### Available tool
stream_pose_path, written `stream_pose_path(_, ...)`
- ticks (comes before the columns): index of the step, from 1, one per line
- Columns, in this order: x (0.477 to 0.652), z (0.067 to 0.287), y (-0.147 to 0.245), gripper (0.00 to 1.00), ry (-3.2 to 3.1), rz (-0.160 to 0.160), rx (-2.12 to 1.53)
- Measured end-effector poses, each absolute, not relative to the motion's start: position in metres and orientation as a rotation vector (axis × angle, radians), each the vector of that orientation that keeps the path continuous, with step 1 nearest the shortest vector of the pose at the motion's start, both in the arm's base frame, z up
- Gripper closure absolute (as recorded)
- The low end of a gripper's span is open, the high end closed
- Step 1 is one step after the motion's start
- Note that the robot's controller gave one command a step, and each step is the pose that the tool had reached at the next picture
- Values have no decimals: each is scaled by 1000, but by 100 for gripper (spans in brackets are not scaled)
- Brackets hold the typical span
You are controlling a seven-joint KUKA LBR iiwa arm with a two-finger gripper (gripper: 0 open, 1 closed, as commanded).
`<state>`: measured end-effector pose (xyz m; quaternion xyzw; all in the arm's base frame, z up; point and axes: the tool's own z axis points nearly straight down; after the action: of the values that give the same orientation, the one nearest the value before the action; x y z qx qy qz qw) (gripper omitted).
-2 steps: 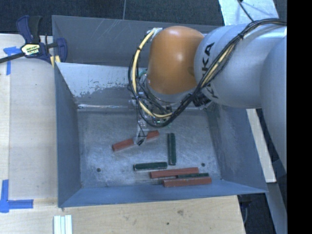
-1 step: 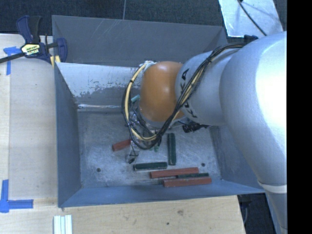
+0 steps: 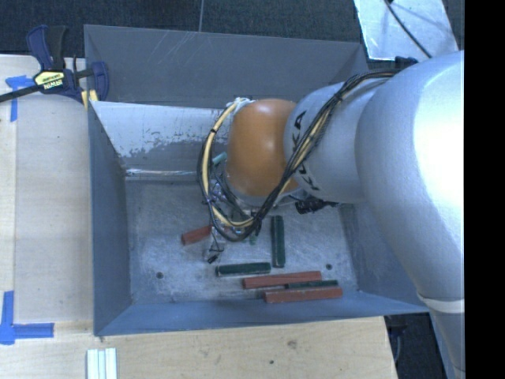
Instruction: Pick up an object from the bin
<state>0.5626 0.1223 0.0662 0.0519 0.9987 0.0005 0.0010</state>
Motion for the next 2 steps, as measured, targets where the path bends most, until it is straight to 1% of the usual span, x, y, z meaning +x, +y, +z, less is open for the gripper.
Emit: stream_pose_path(2, 565, 67, 121, 0, 3132, 3, 168)
